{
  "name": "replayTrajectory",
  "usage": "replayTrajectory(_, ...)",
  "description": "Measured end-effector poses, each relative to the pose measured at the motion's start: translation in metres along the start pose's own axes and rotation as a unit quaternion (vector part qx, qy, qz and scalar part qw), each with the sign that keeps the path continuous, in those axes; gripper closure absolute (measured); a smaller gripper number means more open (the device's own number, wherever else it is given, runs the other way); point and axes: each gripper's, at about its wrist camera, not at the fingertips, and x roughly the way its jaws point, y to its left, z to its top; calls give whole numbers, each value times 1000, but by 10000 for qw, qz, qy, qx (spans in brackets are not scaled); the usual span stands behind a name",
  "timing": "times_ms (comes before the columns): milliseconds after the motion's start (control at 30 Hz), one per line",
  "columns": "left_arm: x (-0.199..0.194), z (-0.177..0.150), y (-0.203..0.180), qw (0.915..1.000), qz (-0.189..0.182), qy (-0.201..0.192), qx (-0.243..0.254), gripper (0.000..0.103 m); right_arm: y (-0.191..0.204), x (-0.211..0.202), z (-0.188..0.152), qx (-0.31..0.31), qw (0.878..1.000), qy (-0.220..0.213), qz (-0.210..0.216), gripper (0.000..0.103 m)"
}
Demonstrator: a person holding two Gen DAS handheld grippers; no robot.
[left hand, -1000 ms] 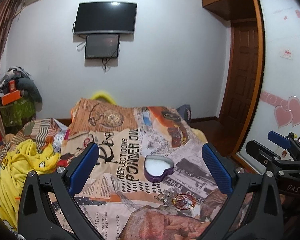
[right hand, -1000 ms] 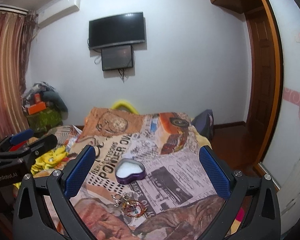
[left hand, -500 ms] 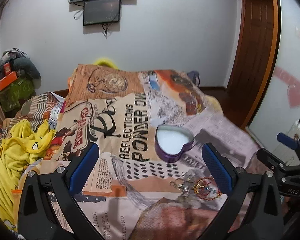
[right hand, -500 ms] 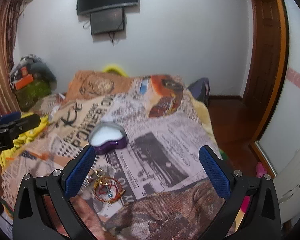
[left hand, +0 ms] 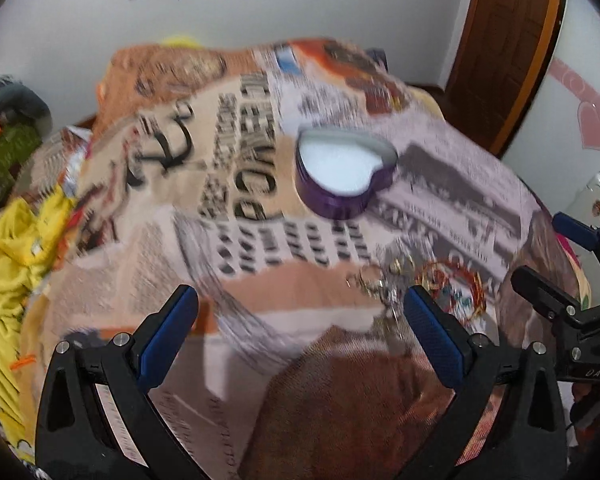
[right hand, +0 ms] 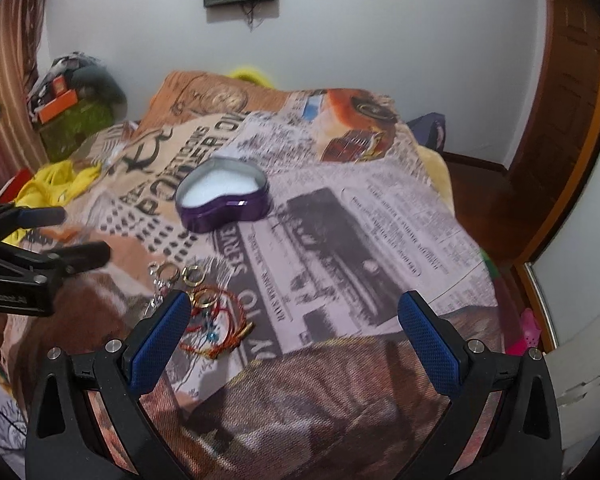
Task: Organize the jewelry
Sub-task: 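Lower both tools toward the jewelry pile beside the purple heart tin, then grasp the blue beaded pendant with the right tool while the left tool grasps a silver keychain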
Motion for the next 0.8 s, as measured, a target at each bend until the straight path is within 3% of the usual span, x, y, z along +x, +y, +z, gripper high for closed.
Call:
replayTrajectory(200, 5, -7, -14, 9996, -20, 85, 280, 4, 1, 6, -4, -37, 9998, 140, 144, 6)
replayTrajectory(600, 6, -6, -24, 9992, -277, 162, 258, 34, 5, 21, -13, -63, 9969, 492, 614, 45)
replayTrajectory(667, 7, -6, -26, 9988, -319, 192, 305, 37, 9, 23, -15, -94, 9958, 555, 726, 55)
replayTrajectory(800, 10, -7, -36, 9969, -533, 319, 473, 54, 15, 27, -16, -157, 9942, 630, 861, 69)
